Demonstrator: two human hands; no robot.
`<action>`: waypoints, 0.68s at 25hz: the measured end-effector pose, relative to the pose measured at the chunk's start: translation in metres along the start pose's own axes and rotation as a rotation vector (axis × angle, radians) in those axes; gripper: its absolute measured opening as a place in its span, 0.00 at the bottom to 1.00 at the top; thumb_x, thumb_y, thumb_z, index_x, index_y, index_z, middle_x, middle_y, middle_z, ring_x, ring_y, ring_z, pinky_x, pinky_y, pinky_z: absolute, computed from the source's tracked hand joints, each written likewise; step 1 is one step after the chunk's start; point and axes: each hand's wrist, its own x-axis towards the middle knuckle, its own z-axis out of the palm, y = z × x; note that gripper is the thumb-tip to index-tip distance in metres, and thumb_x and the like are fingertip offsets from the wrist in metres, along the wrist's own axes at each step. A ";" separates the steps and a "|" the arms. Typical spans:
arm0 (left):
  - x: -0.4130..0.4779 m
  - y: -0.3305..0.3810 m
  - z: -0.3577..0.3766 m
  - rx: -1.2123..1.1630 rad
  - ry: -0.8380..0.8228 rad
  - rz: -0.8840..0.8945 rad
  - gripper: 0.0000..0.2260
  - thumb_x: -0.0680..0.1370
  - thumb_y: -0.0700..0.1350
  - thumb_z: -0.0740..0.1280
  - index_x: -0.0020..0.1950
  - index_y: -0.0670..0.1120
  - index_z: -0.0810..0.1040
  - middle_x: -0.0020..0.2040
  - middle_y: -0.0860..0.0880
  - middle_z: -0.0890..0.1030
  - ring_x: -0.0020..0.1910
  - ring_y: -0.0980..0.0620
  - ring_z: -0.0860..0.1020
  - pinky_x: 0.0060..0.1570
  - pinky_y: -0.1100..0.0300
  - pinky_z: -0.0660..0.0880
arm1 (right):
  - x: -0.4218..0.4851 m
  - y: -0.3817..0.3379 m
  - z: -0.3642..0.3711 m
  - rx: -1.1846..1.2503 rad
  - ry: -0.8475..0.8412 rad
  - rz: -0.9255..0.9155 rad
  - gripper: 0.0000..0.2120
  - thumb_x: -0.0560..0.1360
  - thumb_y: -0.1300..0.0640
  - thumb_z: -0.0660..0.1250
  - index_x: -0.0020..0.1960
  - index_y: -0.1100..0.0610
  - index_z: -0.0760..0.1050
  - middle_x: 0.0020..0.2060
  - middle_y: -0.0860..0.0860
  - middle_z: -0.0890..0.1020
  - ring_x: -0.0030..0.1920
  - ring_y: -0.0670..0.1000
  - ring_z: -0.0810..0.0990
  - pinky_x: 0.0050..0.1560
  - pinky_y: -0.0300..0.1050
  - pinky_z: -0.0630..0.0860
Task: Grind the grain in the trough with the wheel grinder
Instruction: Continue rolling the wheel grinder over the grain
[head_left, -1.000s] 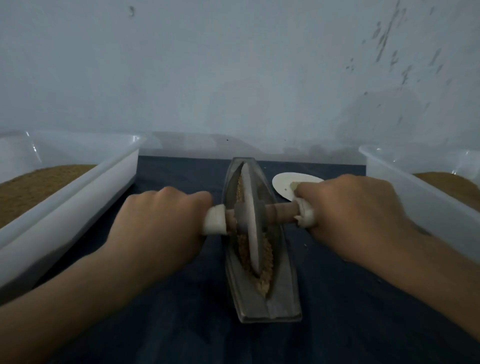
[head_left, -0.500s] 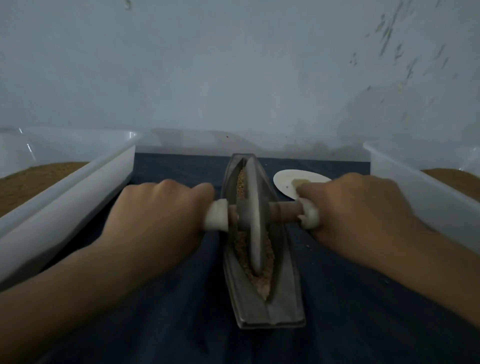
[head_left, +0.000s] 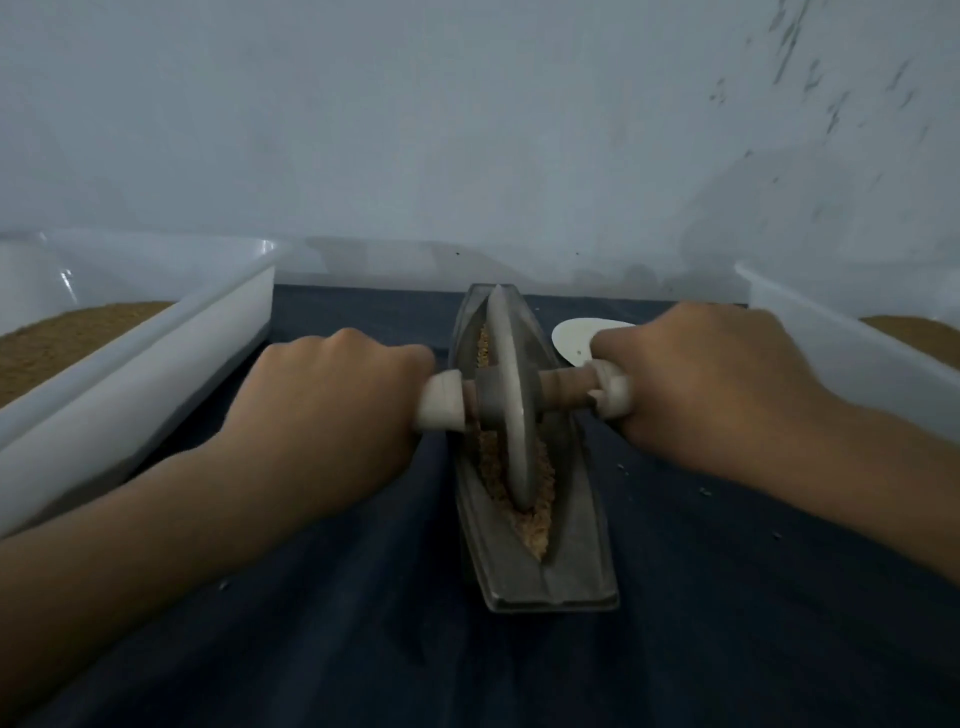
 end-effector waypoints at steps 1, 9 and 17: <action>0.005 -0.001 0.001 -0.011 -0.008 0.010 0.10 0.65 0.53 0.64 0.36 0.57 0.61 0.27 0.58 0.54 0.23 0.57 0.49 0.28 0.68 0.46 | 0.000 0.001 0.001 0.006 -0.014 0.020 0.13 0.59 0.44 0.65 0.31 0.46 0.61 0.22 0.41 0.55 0.22 0.41 0.51 0.28 0.32 0.48; 0.057 0.008 0.016 0.029 -0.168 -0.172 0.05 0.77 0.50 0.66 0.46 0.51 0.72 0.37 0.50 0.74 0.36 0.44 0.78 0.32 0.56 0.65 | 0.044 -0.007 0.027 0.085 -0.239 0.169 0.05 0.75 0.48 0.69 0.45 0.46 0.74 0.39 0.49 0.79 0.37 0.55 0.78 0.32 0.44 0.67; 0.045 0.013 0.004 0.158 -0.076 -0.073 0.05 0.72 0.47 0.68 0.41 0.51 0.72 0.30 0.50 0.72 0.26 0.44 0.74 0.27 0.61 0.58 | 0.011 -0.013 0.034 0.027 -0.075 0.190 0.13 0.69 0.50 0.70 0.38 0.48 0.64 0.27 0.45 0.66 0.26 0.49 0.61 0.28 0.41 0.55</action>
